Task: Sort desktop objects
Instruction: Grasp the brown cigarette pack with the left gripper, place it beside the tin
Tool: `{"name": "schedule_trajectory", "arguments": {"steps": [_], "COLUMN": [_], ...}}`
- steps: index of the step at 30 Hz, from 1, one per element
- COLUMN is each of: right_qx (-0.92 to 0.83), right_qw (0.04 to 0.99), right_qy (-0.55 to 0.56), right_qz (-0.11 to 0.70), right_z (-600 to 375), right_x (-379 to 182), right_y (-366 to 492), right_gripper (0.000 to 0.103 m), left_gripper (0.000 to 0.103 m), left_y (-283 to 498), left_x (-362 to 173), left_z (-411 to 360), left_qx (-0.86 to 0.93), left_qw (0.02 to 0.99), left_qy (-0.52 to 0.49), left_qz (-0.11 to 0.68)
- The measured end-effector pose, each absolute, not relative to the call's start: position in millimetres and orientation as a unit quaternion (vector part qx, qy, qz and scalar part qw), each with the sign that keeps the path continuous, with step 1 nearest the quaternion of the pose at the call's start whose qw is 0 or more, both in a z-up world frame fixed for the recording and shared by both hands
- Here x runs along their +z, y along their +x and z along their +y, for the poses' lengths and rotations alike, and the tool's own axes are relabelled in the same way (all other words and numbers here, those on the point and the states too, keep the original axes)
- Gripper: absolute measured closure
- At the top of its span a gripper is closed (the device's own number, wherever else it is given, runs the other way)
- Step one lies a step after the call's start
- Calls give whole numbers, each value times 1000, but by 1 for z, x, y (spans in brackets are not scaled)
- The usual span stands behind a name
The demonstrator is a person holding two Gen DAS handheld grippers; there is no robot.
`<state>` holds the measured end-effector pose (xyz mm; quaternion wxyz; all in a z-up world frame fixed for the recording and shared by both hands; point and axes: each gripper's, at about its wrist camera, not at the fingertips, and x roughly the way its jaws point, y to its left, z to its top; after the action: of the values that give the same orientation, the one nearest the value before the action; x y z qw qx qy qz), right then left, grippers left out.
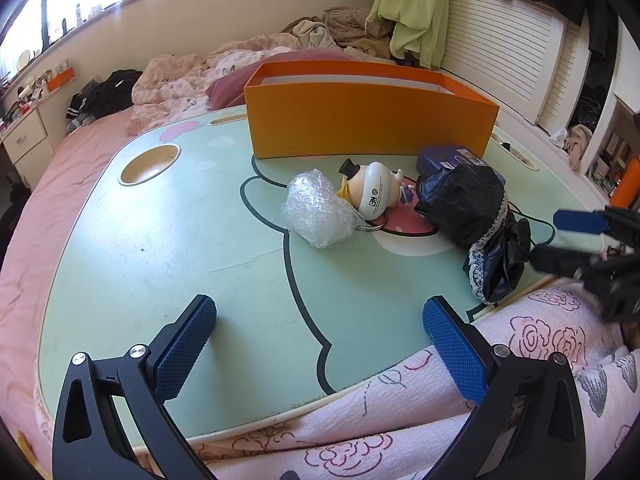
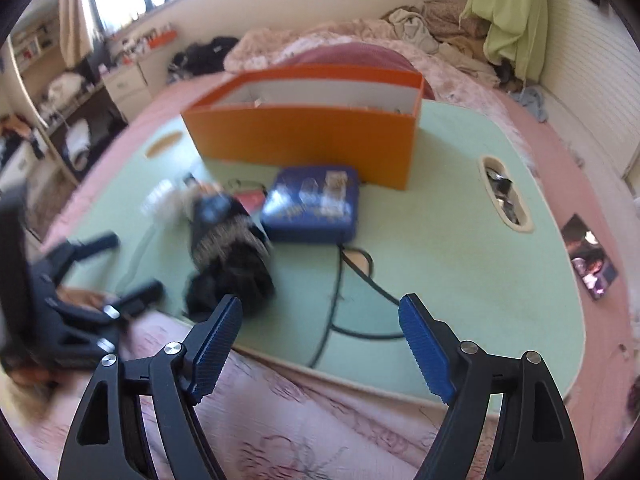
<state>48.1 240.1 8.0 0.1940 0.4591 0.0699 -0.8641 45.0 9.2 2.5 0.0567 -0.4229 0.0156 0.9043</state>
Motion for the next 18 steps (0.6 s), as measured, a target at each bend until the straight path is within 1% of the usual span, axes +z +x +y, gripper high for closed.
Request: {"name": "schedule_trajectory", "arguments": {"steps": [1,2,4,8,18], "right_qx": [-864,-869,-872,-873,-873], "right_qw": [191,187,180,178,177], "right_qy": [459,450,447,446,446], "right_qz": [78,88,88,86,86], "right_z": [240,240,242,244,244], "right_x": [2,-1,-4,-6,-7], "right_y": [49,50,48,47,47], "right_gripper": [19,11,3,1,0], "left_gripper": [1,1,1,1,1], "left_y": [45,45,45,45,45], "left_x": [2,2,1,1,1], "left_z": [9,9,9,8,8], "left_qx": [904,904,904,904,904], "left_qw": [57,56,56,56,56], "left_qy": [-423,-423,-423,-423,-423], "left_qz": [16,17,17,17,17]}}
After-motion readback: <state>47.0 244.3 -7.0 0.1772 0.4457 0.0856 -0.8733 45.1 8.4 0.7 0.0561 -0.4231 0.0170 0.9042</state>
